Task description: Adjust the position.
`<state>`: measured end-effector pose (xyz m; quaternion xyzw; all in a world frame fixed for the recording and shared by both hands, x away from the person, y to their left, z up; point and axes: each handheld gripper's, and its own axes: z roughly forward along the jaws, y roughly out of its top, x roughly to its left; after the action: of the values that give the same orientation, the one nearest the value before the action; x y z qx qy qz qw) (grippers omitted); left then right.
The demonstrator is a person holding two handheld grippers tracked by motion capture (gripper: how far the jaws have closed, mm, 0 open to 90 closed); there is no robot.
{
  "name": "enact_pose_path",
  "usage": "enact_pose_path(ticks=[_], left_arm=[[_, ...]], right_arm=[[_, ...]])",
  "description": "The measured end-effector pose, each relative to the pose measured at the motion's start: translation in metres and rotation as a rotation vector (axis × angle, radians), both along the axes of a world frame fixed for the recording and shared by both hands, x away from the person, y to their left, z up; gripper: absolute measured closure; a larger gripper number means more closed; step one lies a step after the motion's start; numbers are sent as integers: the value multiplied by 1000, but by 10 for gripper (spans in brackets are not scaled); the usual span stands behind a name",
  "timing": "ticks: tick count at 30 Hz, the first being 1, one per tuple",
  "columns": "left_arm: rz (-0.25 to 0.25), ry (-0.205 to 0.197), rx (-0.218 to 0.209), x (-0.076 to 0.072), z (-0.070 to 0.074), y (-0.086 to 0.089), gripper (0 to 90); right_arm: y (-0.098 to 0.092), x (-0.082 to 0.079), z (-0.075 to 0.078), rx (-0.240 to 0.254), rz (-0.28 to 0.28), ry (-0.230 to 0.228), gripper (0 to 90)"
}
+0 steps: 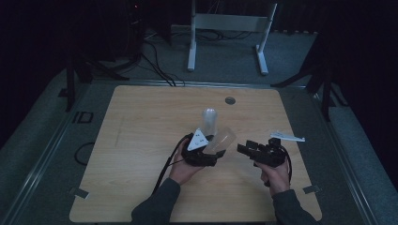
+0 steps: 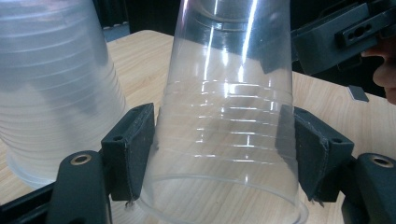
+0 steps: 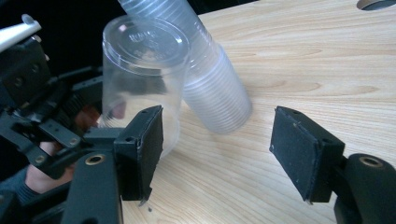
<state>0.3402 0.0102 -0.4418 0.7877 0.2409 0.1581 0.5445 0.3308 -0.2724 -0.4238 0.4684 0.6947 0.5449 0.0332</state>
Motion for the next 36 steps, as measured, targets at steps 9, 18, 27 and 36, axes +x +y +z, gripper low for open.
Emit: enact_pose_path(ticks=[9,18,27,36], left_arm=[[-25,9,21,2,8,6,294],[-38,11,49,3,15,8,294],[-49,26,74,4,19,9,294],[-75,26,116,5,21,9,294]], right_arm=[[4,0,10,-98,19,-34,326],[6,0,18,-158,39,-61,313],[10,-1,24,-232,71,-91,290],[14,-1,34,-368,89,-121,299]])
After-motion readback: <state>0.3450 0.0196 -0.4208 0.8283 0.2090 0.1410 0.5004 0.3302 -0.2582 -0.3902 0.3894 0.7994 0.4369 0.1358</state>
